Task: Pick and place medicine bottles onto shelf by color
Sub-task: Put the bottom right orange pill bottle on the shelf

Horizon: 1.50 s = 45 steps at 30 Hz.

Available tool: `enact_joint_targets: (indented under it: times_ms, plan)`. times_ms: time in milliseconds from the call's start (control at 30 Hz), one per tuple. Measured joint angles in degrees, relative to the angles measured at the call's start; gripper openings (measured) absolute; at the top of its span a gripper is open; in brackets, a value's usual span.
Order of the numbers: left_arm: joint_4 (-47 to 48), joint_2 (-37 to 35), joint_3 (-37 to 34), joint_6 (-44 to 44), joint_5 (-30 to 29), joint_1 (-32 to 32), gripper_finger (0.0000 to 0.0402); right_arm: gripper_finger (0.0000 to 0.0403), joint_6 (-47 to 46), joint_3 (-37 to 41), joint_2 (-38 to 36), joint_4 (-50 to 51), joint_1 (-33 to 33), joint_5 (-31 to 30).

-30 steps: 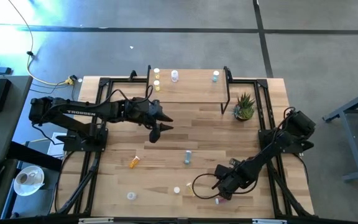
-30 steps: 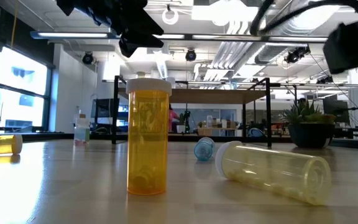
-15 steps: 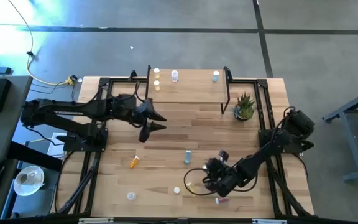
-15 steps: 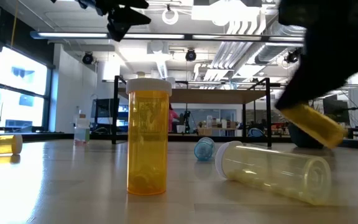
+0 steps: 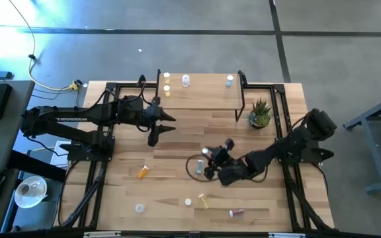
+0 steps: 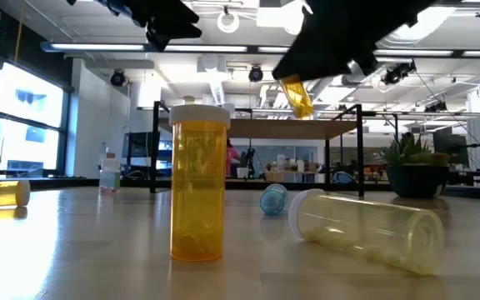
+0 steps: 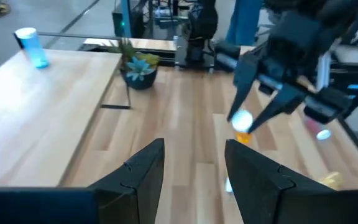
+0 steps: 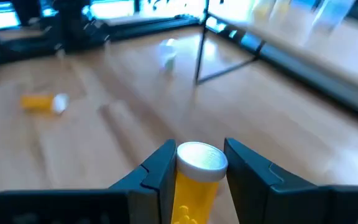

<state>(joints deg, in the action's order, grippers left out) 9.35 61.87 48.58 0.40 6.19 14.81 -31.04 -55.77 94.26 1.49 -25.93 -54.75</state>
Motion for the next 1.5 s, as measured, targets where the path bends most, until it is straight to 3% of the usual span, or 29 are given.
enact_joint_targets:
  times_ms: [300, 467, 833, 1133, 1500]
  plan:
    - [-0.10, 0.02, 0.00, 0.32, -1.54, 3.57, 0.0161, 0.0108, 19.65, 0.00, -5.15, -10.54, 7.29, 2.97]
    - [-0.12, 0.04, 0.00, 0.37, -1.76, 3.99, 0.0175, 0.0108, 25.62, 0.00, -8.11, -13.06, 11.02, 6.16]
    - [-2.08, 2.29, 0.00, 0.43, -1.73, 3.93, 0.0247, 0.0108, 34.57, 0.00, -12.25, -20.14, 17.84, 19.71]
    - [-11.20, 7.88, 0.02, 1.78, -1.27, 3.60, 0.0243, 0.0108, 40.57, -0.02, -12.22, -25.97, 22.26, 31.23]
    - [-23.75, 13.84, 0.00, 1.78, -0.59, 3.54, 0.0241, 0.0108, 42.63, -0.02, -12.20, -27.24, 25.08, 34.19]
